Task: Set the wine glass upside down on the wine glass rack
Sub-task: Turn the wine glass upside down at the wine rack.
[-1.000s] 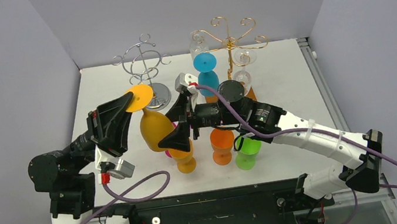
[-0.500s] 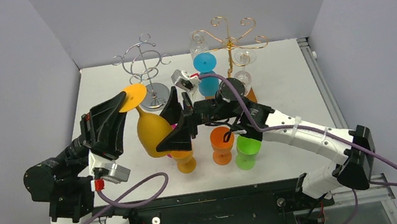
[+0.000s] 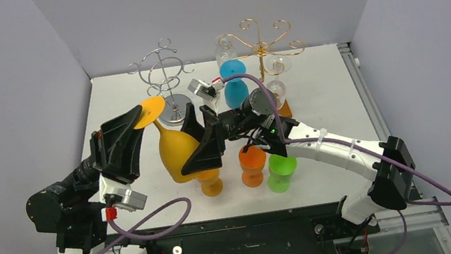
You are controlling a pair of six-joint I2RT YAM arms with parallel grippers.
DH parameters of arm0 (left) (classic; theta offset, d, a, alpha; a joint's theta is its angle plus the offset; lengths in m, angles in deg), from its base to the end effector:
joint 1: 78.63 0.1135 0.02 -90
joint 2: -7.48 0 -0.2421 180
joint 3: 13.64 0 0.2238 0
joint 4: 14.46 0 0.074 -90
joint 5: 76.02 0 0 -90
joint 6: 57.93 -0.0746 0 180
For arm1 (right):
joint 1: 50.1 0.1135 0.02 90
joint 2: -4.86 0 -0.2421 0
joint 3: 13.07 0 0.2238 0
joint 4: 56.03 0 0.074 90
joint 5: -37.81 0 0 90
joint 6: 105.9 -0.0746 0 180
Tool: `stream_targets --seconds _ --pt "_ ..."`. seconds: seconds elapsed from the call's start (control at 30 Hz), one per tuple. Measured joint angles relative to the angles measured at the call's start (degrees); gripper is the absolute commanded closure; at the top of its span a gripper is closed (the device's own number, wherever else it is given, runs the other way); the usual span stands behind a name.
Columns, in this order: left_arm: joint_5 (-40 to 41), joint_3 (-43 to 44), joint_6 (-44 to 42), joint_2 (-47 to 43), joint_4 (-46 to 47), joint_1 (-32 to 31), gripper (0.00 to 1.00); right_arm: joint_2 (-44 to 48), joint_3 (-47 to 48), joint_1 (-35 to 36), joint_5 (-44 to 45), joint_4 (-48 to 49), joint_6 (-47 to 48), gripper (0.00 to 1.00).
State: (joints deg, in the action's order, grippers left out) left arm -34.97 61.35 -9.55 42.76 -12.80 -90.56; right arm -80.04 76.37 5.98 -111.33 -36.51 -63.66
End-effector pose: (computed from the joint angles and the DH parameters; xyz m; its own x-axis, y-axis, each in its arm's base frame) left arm 0.0733 -0.0730 0.4776 0.9414 0.2469 -0.2300 0.0859 0.4836 0.8710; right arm 0.1277 0.3047 0.4181 -0.4860 -0.0422 -0.8729 -0.7486 -0.4953 0.4407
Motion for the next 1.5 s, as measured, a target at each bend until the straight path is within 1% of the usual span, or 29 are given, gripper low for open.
stream_targets --seconds 0.03,0.07,0.1,0.13,0.17,0.23,0.27,0.37,0.43,0.5,0.6,0.73,0.9,1.03,1.2,1.37,1.5 --pt "-0.02 -0.02 -0.02 0.00 0.00 0.00 0.62 0.00 0.00 -0.17 -0.44 0.09 -0.33 0.42" --pt "0.13 -0.04 -0.48 0.02 0.13 0.00 0.55 0.00 0.00 -0.42 -0.90 0.24 -0.90 0.44" --pt "0.07 -0.09 -0.92 0.07 0.09 0.00 0.44 0.00 0.00 -0.55 -1.07 0.68 -1.57 0.46" --pt "-0.02 -0.17 -1.20 0.24 -0.15 -0.04 0.29 0.00 0.00 -0.79 -1.31 1.22 -2.36 0.47" --pt "-0.09 -0.28 -1.29 0.48 -0.44 -0.09 0.19 0.02 0.00 -1.09 -1.40 1.88 -3.06 0.48" --pt "0.09 -0.31 -2.10 0.98 -1.33 -0.09 0.07 0.07 0.00 -2.08 -1.51 3.02 -4.11 0.48" --pt "0.07 -0.26 -2.49 1.22 -2.29 -0.13 0.03 0.11 0.00 -3.17 -1.49 3.48 -4.50 0.49" --pt "0.61 -0.13 -3.43 1.95 -5.57 -0.13 0.04 0.85 0.04 -6.93 -0.98 2.25 -3.72 0.50" --pt "1.27 0.11 -3.78 2.49 -7.85 -0.13 0.04 2.10 0.70 -9.77 -0.09 -2.58 -0.52 0.50" --pt "2.25 0.61 -3.78 3.06 -9.66 -0.13 0.04 3.39 2.91 -12.83 1.97 -9.86 4.48 0.51" --pt "3.87 1.88 -3.45 3.76 -12.76 -0.13 0.04 6.12 7.61 -18.58 8.48 -22.82 14.23 0.53" --pt "6.19 2.80 -1.49 4.07 -15.67 -0.13 0.04 11.45 8.50 -29.42 17.00 -29.99 21.14 0.57" --pt "9.18 3.17 2.47 4.44 -18.58 -0.13 0.04 16.92 3.45 -45.00 27.17 -30.80 24.44 0.57" --pt "10.91 3.19 4.66 4.63 -19.82 -0.11 0.04 18.75 -3.34 -53.46 31.93 -30.21 25.33 0.57" --pt "11.43 3.19 6.73 4.63 -20.09 -0.11 0.04 19.04 -11.08 -58.47 38.36 -29.27 28.48 0.57" --pt "11.61 3.17 8.61 4.66 -20.09 -0.13 0.04 19.02 -17.55 -60.59 42.21 -25.35 30.71 0.57" --pt "11.65 3.17 9.64 4.66 -20.09 -0.13 0.04 17.70 -19.43 -61.02 43.80 -22.51 33.03 0.56"
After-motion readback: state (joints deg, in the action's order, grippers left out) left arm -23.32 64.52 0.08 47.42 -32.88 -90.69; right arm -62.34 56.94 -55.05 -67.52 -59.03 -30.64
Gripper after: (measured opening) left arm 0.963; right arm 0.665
